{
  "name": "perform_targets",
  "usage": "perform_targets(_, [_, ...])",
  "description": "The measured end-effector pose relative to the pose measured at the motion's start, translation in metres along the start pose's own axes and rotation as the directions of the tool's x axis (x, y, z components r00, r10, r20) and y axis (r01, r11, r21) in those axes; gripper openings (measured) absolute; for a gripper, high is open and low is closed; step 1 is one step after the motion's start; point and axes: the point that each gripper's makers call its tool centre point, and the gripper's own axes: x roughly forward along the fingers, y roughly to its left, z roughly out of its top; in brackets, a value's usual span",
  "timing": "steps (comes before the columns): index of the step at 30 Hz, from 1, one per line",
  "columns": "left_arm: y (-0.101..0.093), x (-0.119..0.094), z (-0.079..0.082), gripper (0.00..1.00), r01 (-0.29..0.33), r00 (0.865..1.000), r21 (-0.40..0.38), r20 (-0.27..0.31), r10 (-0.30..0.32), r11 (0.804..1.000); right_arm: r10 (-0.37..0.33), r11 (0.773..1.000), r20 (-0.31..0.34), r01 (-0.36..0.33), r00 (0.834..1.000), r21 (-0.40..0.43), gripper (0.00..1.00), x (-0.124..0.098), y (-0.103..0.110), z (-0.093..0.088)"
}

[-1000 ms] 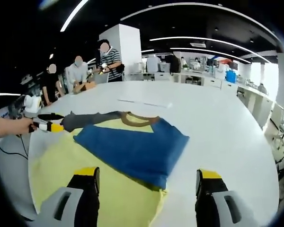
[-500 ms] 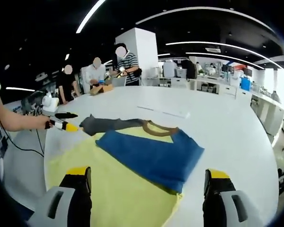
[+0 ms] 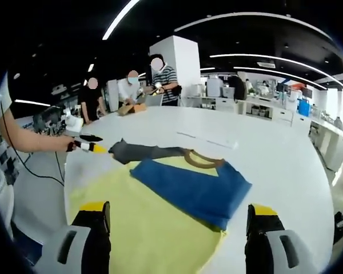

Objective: Fold the garment on the visible template until the final outline fits inside the template.

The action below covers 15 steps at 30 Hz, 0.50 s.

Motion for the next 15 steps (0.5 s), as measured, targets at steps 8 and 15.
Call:
perform_targets(8, [0.018,0.005,-0.001,0.66,-0.034,0.999,-0.08,0.019,0.035,0.996,0.017,1.0,0.015,-0.017,1.0,-0.011,0.99,-0.007,0.013,-0.001])
perform_targets(15, [0.027,0.013,-0.009,0.45,-0.074,0.997,-0.06,-0.006,0.074,0.995,0.008,1.0,0.018,-0.008,1.0,0.0,0.99,-0.01,0.015,-0.004])
